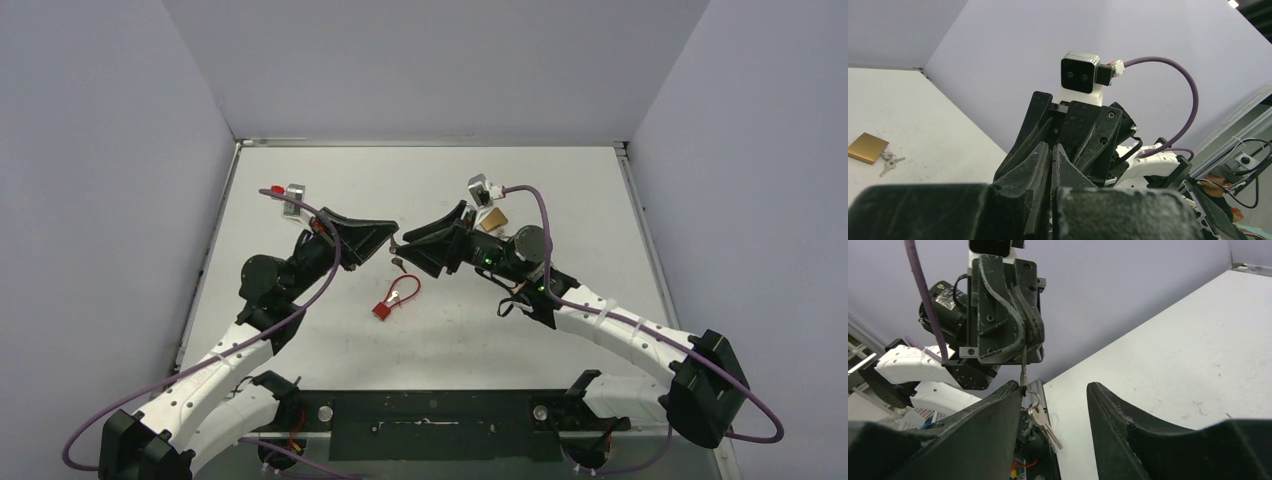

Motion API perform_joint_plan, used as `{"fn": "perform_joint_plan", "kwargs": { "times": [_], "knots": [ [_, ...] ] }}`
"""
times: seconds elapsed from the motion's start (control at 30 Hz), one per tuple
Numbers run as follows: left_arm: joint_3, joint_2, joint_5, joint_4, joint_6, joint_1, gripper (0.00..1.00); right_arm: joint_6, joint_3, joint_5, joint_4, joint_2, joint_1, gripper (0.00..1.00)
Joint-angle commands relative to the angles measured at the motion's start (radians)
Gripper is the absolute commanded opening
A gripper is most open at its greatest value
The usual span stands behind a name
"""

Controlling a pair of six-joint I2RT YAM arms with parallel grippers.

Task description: Unlock with the key

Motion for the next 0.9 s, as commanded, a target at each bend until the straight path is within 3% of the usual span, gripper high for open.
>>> {"fn": "perform_joint_plan", "kwargs": {
  "times": [0.0, 0.13, 0.37, 0.57, 0.7, 0.87],
  "knots": [
    [0.036, -0.014, 0.009, 0.108, -0.045, 0.001, 0.0, 0.022, 0.063, -0.043, 0.095, 0.011, 0.022, 0.47],
    [0.026, -0.014, 0.011, 0.124, -0.045, 0.0, 0.0, 0.047, 0.065, -0.049, 0.125, 0.022, 0.027, 0.34],
    [0.013, -0.016, 0.007, 0.14, -0.052, 0.0, 0.0, 0.088, 0.074, -0.063, 0.152, 0.045, 0.026, 0.26],
    [0.008, -0.026, 0.003, 0.141, -0.051, 0.0, 0.0, 0.095, 0.08, -0.078, 0.158, 0.052, 0.027, 0.0],
    [0.006, -0.038, -0.001, 0.106, -0.039, 0.0, 0.0, 0.077, 0.086, -0.077, 0.124, 0.042, 0.024, 0.0],
    [0.021, -0.083, -0.014, -0.047, 0.018, 0.002, 0.34, 0.022, 0.114, -0.12, 0.017, 0.026, 0.014, 0.0]
  ]
}}
